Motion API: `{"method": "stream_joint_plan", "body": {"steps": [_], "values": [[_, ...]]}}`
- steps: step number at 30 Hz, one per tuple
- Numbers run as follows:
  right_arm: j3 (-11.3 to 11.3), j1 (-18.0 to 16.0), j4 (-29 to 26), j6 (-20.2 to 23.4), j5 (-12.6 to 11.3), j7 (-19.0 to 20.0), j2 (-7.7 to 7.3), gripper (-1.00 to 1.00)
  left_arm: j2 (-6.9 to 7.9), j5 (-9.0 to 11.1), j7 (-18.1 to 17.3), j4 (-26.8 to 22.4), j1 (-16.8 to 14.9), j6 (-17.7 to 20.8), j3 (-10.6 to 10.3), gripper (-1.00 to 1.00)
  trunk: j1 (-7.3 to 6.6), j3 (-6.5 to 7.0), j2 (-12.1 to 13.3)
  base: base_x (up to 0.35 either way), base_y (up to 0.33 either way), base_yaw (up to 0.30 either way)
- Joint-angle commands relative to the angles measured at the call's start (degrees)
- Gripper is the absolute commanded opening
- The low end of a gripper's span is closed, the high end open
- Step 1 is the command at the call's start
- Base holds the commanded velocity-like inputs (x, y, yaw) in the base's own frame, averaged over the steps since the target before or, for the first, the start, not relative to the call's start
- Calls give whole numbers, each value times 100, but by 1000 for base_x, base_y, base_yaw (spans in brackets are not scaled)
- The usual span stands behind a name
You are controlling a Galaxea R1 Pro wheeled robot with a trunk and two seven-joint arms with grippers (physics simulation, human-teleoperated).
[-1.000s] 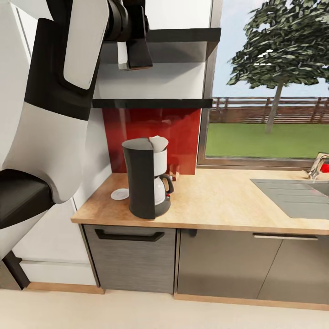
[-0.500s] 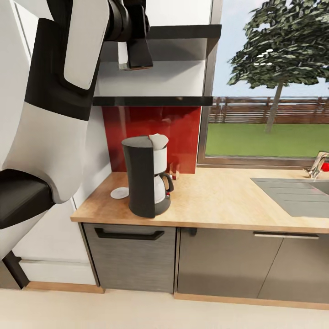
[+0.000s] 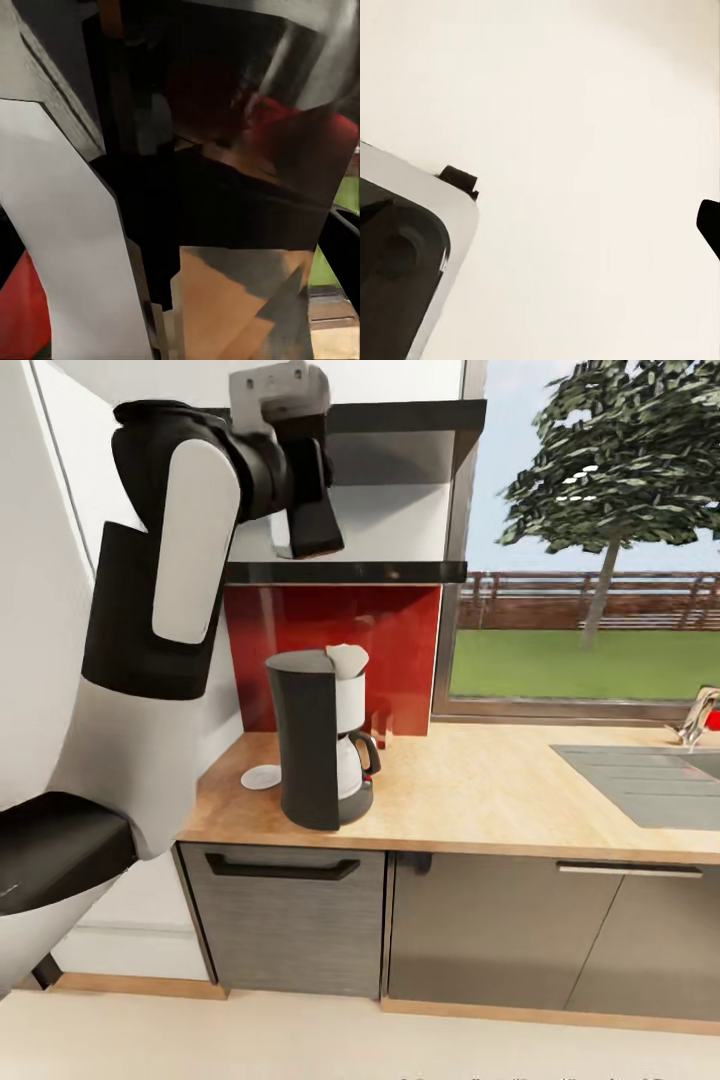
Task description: Set up a coffee station on the kitchen countertop: keep the coffee maker on the countertop, move the bottle of coffee from the kitchen shelf to the counter next to the coffee maker, place a paper coffee filter on top of the coffee maker, put the saucer next to the coffee maker with the coffee cup on the saucer, and place the electric kettle next to the coffee maker.
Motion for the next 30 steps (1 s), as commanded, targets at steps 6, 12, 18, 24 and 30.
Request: {"method": "stream_joint_plan", "body": {"steps": [6,12,18,24,30], "values": [[-38,-308,-64,-27,-2084,65,-163,100,280,-10,65,-755,887,8,-24,-100,132,-115,-248,0,0,0],[-45,-374,-322,-42,-2569,56,-205,100,335,-12,407,-929,1176,3,-269,-100,264,-222,-488,0,0,0],[-52,-380,-343,-44,-2603,50,-318,100,329,-13,544,-938,1529,-46,-520,-100,396,-330,-729,0,0,0],[-49,-382,-345,-52,-2606,41,-353,100,337,-11,558,-939,1699,-416,-648,-100,527,-438,-970,0,0,0],[-49,-380,-345,-52,-2606,41,-353,100,337,-11,558,-939,1703,-426,-651,-100,659,-545,-1210,0,0,0]]}}
